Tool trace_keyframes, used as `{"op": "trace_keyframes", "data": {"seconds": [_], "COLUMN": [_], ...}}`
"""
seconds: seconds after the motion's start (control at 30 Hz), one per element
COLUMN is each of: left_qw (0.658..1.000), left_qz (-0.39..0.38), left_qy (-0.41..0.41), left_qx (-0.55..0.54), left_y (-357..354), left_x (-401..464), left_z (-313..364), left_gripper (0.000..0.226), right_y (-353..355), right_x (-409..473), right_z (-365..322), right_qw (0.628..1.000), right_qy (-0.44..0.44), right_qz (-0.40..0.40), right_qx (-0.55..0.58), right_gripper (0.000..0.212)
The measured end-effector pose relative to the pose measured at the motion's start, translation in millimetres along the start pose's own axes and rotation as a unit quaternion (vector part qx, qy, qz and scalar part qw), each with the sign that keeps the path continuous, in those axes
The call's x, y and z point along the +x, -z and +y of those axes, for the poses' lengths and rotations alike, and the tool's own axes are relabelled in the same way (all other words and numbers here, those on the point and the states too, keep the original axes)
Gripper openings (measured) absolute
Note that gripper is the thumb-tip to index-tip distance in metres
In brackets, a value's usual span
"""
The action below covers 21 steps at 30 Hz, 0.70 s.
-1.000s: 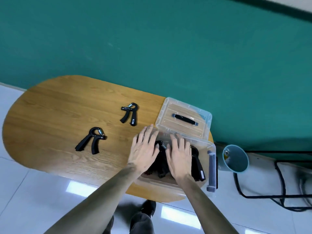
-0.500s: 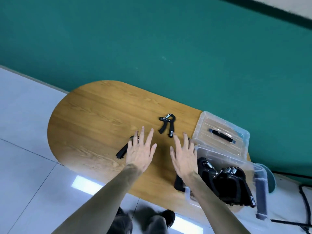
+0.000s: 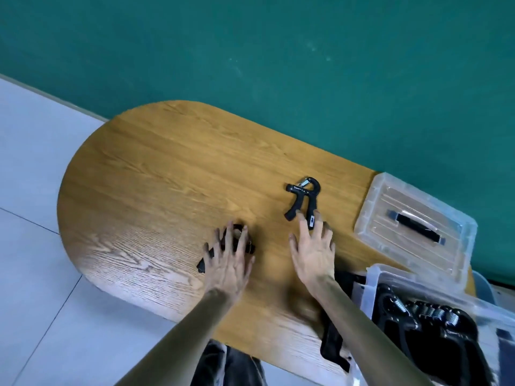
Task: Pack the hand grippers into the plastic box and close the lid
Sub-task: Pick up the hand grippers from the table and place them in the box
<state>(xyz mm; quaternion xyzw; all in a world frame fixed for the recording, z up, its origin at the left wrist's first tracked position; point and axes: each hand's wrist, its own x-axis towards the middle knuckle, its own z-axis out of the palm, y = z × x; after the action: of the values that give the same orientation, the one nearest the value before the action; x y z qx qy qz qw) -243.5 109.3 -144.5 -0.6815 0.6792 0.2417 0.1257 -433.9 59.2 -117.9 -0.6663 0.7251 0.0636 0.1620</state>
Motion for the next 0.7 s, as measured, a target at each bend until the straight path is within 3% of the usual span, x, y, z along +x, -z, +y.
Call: {"op": "trace_keyframes", "data": {"seconds": [0.37, 0.7], "left_qw": [0.994, 0.991], "left_qz": [0.058, 0.079], "left_qy": [0.025, 0.026], "left_qx": [-0.084, -0.101], "left_y": [-55.9, -55.8], "left_x": [30.6, 36.7], "left_z": [-14.3, -11.9], "left_gripper": [0.07, 0.066], "right_y": [-47.3, -57.8], "right_x": [99.1, 114.2], "right_z": [2.3, -2.9], "right_qw": [0.999, 0.999], "right_qy": [-0.013, -0.034], "right_qz": [0.013, 0.009], "right_qx": [0.028, 0.019], "right_gripper": [0.067, 0.071]}}
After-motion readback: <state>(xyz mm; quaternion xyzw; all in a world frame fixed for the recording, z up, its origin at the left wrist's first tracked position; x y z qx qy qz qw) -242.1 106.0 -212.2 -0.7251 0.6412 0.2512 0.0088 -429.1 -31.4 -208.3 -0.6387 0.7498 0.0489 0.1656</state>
